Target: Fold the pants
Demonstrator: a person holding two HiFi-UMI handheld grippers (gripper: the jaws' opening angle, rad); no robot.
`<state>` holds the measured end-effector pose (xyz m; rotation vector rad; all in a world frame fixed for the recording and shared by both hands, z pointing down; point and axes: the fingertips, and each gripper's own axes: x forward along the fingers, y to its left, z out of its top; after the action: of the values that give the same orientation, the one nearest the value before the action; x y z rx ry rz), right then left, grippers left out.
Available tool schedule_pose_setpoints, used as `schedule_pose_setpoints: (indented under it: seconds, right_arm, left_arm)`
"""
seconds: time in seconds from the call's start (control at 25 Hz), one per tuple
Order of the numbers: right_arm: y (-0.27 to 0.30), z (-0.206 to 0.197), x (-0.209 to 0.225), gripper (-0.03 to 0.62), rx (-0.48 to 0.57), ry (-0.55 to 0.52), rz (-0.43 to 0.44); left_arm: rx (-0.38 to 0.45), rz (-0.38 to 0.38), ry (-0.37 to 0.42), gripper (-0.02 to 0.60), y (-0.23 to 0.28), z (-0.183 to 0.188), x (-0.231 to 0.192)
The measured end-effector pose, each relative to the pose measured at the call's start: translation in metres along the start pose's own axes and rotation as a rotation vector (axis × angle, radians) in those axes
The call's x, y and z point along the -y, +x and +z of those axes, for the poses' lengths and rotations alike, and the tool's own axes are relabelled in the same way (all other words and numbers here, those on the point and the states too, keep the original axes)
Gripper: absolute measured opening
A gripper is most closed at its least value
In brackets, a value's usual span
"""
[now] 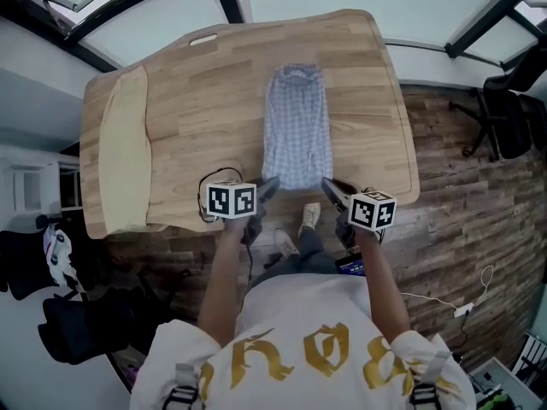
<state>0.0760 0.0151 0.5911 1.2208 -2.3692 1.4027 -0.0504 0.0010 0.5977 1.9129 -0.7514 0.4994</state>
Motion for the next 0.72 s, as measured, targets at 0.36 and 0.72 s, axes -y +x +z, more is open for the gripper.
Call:
schedule_pose_setpoints:
  seconds: [0.36, 0.72]
  right_arm:
    - [-0.052, 0.005, -0.049, 0.040, 0.040, -0.084, 0.014]
    - [-0.021, 0.083, -0.052, 0.040, 0.060, -0.259, -0.011]
  left_arm:
    - [-0.121, -0.025, 0.161, 0.098, -0.032, -0.020, 0.046]
    - [-0.128, 0.043, 0.289, 0.098, -0.019, 0.057, 0.044]
